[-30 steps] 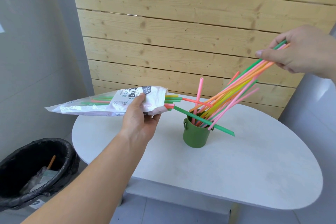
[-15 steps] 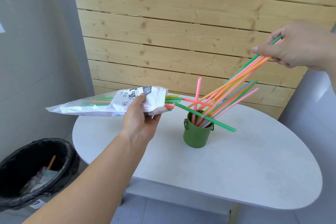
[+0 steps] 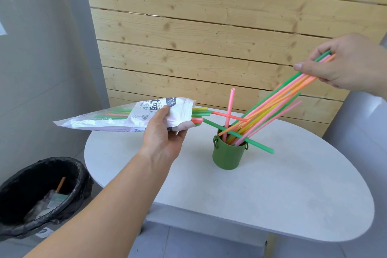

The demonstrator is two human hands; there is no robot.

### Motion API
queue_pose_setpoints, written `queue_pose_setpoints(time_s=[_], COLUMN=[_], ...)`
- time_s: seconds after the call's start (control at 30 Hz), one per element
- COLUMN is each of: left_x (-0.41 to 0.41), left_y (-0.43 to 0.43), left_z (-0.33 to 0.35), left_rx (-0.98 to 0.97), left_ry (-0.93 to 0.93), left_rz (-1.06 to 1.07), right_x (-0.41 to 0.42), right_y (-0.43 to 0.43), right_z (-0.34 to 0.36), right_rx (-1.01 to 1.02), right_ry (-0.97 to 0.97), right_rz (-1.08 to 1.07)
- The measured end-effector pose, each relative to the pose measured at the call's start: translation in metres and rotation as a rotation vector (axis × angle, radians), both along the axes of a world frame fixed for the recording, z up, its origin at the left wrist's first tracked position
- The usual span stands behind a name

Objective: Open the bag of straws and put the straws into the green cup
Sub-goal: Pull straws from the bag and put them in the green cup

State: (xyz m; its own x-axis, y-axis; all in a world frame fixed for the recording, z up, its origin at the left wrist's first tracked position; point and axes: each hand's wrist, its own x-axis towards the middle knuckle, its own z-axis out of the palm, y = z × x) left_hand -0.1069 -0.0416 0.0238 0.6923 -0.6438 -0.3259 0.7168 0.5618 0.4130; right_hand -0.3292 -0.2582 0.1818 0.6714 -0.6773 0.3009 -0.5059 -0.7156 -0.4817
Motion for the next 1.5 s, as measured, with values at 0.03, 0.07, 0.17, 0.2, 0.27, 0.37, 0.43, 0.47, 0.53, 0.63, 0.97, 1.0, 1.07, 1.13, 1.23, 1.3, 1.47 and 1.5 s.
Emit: queue_pose_setpoints(time_s=[0.03,0.07,0.17,0.2,0.27,0.37,0.43,0.47,0.53,0.63,0.97,1.0,1.07,1.13,1.23,1.3,1.47,1.5], left_x=[0.000,0.000,-0.001,-0.001,-0.001,-0.002,-0.003,-0.003,-0.005,-0.005,0.000,0.001,0.002,0.002,0.001,0.000,-0.001,-0.001], left_y=[0.000,0.000,-0.002,-0.002,-0.001,-0.001,-0.001,0.000,0.000,0.000,-0.001,-0.001,-0.001,-0.001,-0.003,-0.002,-0.001,-0.001], left_z=[0.000,0.000,-0.001,-0.001,-0.002,-0.002,-0.001,0.000,0.001,0.001,-0.003,-0.003,-0.004,-0.005,-0.006,-0.006,-0.005,-0.005], left_rx=[0.002,0.002,0.031,0.043,0.044,0.049,0.029,0.024,0.023,0.018,0.016,0.011,0.005,0.008,0.032,0.032,0.024,0.022], left_ry=[-0.001,0.001,-0.002,-0.005,-0.004,-0.005,-0.003,0.000,0.001,-0.003,-0.007,-0.007,-0.007,-0.007,-0.009,-0.007,-0.001,0.000], left_rz=[-0.003,-0.006,0.004,0.010,0.015,0.013,0.014,0.014,0.009,0.013,-0.001,-0.001,-0.009,-0.010,-0.005,0.002,-0.001,-0.001], right_x=[-0.003,-0.006,-0.016,-0.019,-0.023,-0.024,-0.021,-0.018,-0.013,-0.002,0.016,0.014,0.011,0.008,0.005,0.006,0.018,0.022], right_y=[0.002,0.004,0.001,-0.001,-0.002,0.002,0.007,0.009,0.009,0.005,-0.012,-0.016,-0.022,-0.024,-0.023,-0.019,0.000,0.004], right_z=[0.002,0.004,0.006,0.006,0.007,0.004,0.001,0.000,-0.005,-0.015,-0.025,-0.024,-0.020,-0.017,-0.013,-0.013,-0.025,-0.029], right_rx=[0.025,0.050,0.074,0.065,0.060,0.066,0.048,0.035,0.007,-0.054,-0.100,-0.089,-0.063,-0.038,-0.054,-0.115,-0.214,-0.214], right_ry=[-0.012,-0.020,-0.045,-0.051,-0.055,-0.043,-0.028,-0.024,-0.013,0.035,0.109,0.091,0.055,0.046,0.080,0.106,0.154,0.167], right_rz=[-0.002,-0.005,-0.007,-0.009,-0.009,0.001,0.010,0.012,0.019,0.023,-0.029,-0.032,-0.037,-0.031,-0.017,-0.019,0.031,0.046])
